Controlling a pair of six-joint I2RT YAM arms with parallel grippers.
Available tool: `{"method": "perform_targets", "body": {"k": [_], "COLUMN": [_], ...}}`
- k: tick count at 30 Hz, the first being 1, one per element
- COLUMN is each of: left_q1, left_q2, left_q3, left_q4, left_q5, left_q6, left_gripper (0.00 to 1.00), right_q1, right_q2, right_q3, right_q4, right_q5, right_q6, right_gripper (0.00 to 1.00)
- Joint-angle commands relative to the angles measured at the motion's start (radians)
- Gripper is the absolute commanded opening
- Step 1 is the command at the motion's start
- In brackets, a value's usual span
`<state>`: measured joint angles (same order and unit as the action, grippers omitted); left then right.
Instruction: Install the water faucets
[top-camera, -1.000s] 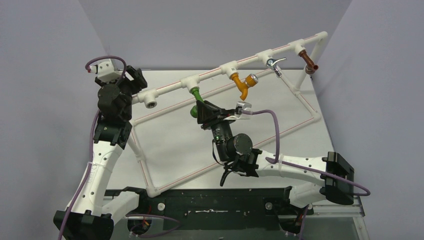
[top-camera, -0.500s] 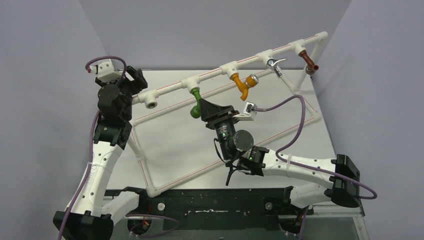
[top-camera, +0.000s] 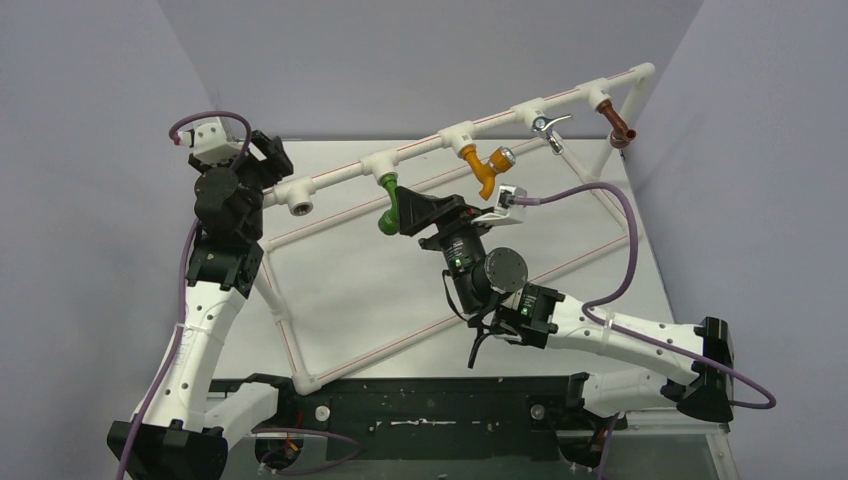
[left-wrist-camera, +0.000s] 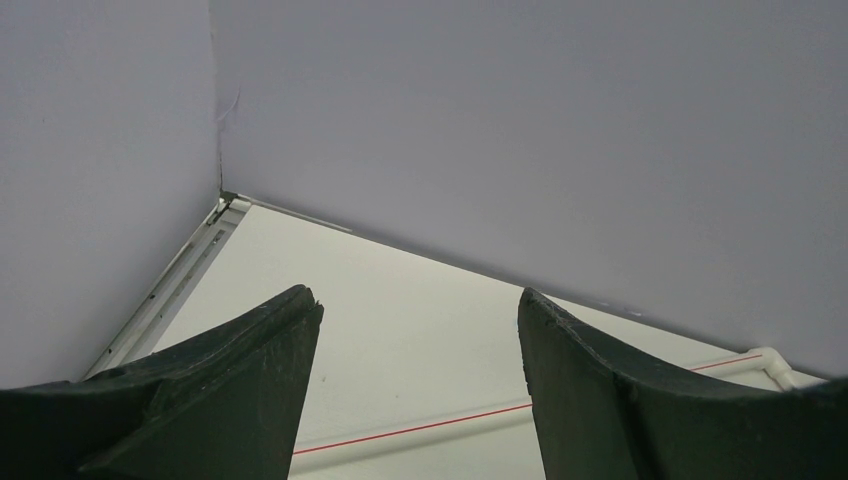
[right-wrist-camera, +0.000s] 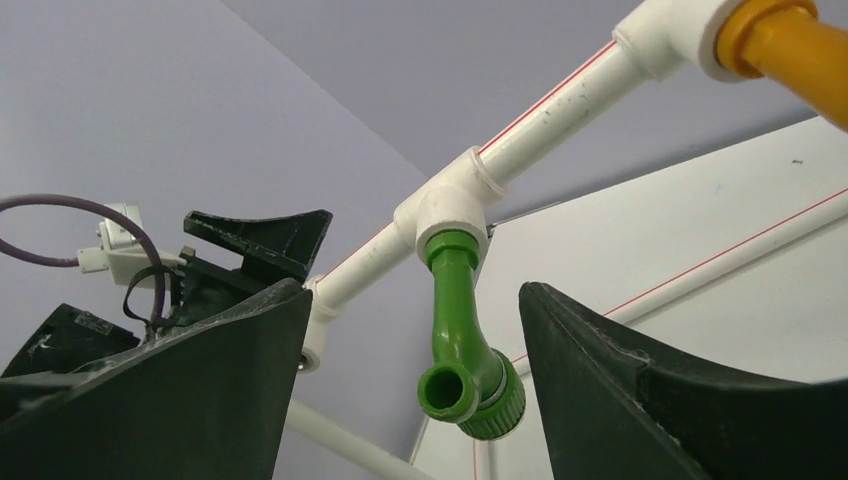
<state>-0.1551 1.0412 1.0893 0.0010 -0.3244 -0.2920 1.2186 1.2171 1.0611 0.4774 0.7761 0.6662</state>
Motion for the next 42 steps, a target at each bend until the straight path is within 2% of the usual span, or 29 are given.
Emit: {"method": "perform_targets", "body": {"k": [1, 7, 13, 21, 33, 39, 42], "left_q1": [0.001, 0.002, 0.002, 0.002, 0.002, 0.002, 0.002], "left_q2": [0.056, 0.056, 0.058, 0.059, 0.059, 0.057, 0.056], "left_q3": [-0.082, -0.082, -0.084, -0.082, -0.082, -0.082, -0.083], "left_q4": [-0.265, -0.264, -0.264, -0.264, -0.263, -0.263, -0.263], "left_q5": [0.024, 0.025, 0.025, 0.030, 0.030, 0.030, 0.030], "left_q6": [0.027, 0.027, 0.027, 0.025, 0.025, 0.025, 0.025], "left_gripper": [0.70, 0.70, 0.70, 0.70, 0.70, 0.70, 0.70], "right_q1": [-0.002, -0.001, 0.001, 0.001, -0.001, -0.002, -0.003], "right_q2": [-0.012, 0.042, 0.092, 0.122, 0.145, 0.159, 0.158], "right_q3": [0.103, 0.196, 0.237, 0.233, 0.195, 0.197, 0.193], "right_q4": [-0.140, -0.297, -0.359, -0.349, -0.283, -0.271, -0.263], "right_q5": [-0.067, -0.095, -0.069, -0.044, -0.014, -0.004, 0.003], "right_q6": [-0.148, -0.240, -0.311, -0.345, -0.290, -0.271, -0.266], "right_gripper": [0.78, 0.76, 0.70, 0.62, 0.52, 0.51, 0.41]}}
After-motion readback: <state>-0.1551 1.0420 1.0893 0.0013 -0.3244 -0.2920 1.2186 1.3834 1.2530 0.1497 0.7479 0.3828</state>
